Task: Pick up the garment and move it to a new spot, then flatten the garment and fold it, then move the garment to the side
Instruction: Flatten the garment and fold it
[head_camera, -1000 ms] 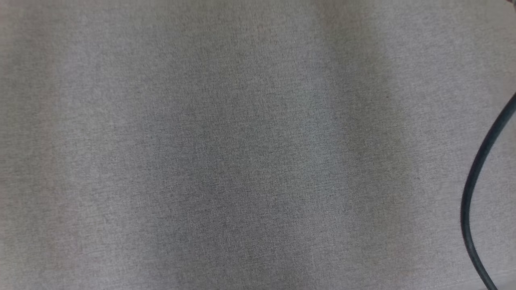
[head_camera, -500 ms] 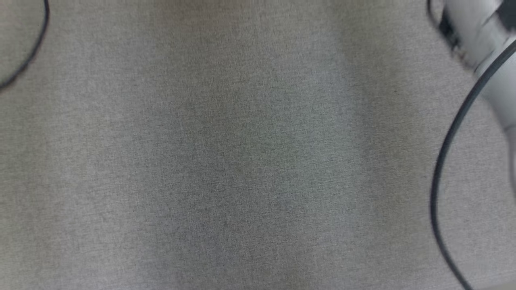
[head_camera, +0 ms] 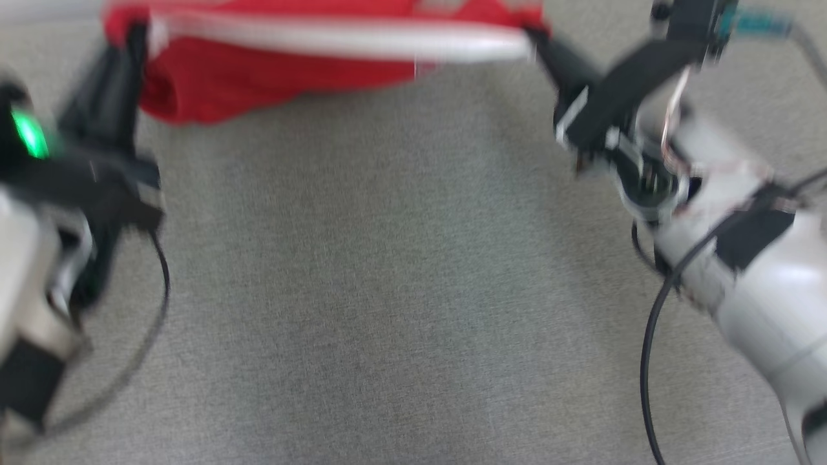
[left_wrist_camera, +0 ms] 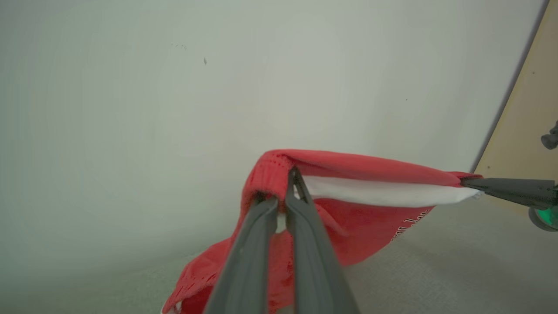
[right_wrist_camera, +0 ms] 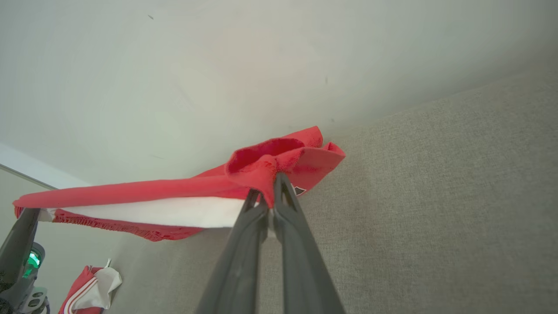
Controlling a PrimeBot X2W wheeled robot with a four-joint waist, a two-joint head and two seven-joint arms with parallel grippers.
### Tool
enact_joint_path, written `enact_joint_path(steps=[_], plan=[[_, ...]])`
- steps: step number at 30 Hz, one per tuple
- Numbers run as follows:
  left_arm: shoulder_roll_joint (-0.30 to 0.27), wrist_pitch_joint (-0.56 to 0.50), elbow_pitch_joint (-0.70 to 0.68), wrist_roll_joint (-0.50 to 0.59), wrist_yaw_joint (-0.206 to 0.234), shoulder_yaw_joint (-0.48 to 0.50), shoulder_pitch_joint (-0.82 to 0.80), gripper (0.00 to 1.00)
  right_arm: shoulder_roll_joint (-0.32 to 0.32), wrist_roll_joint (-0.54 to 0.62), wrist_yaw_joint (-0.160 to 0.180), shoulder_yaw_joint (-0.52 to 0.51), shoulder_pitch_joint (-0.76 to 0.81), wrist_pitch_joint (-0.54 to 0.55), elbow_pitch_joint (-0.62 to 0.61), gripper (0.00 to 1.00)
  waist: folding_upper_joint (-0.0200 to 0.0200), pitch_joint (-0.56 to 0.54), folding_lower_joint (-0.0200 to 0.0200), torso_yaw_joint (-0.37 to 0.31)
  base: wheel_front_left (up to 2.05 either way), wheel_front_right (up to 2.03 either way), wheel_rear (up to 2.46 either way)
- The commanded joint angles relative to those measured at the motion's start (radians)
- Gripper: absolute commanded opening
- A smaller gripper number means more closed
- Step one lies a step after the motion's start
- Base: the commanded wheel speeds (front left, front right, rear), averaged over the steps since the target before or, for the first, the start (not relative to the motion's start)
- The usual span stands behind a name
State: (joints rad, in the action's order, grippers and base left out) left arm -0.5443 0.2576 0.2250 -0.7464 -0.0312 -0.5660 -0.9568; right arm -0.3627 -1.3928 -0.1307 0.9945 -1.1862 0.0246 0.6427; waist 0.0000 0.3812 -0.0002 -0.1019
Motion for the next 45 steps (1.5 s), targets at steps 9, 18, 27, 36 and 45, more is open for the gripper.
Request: enact_joint_path(steps=[9, 18, 27, 36, 45], plan=[[0.05, 0.007, -0.185, 0.09, 0.056, 0.124, 0.4, 0.0, -0.095, -0.043, 0.0, 0.036, 0.25, -0.068, -0.137, 0.0, 0.0, -0.122, 0.0002, -0.001, 0.0, 0.0, 0.0], [0.181, 0.008, -0.218, 0.191, 0.055, 0.223, 0.714, 0.0, -0.184, -0.122, 0.0, 0.051, 0.504, -0.11, -0.247, 0.0, 0.0, -0.204, 0.0002, 0.037, 0.0, 0.0, 0.0], [0.311, 0.008, -0.204, 0.279, 0.003, 0.356, 0.938, 0.0, -0.28, -0.156, 0.001, 0.065, 0.708, -0.165, -0.327, 0.0, 0.0, -0.271, 0.0002, 0.062, 0.0, 0.0, 0.0], [0.393, 0.008, -0.167, 0.37, -0.036, 0.425, 1.075, 0.0, -0.371, -0.204, 0.002, 0.069, 0.84, -0.187, -0.399, 0.0, 0.0, -0.302, 0.0002, 0.078, 0.0, 0.0, 0.0], [0.436, 0.008, -0.125, 0.427, -0.074, 0.45, 1.041, 0.0, -0.347, -0.179, 0.002, 0.054, 0.817, -0.228, -0.409, 0.0, 0.0, -0.302, 0.0002, 0.097, 0.0, 0.0, 0.0]])
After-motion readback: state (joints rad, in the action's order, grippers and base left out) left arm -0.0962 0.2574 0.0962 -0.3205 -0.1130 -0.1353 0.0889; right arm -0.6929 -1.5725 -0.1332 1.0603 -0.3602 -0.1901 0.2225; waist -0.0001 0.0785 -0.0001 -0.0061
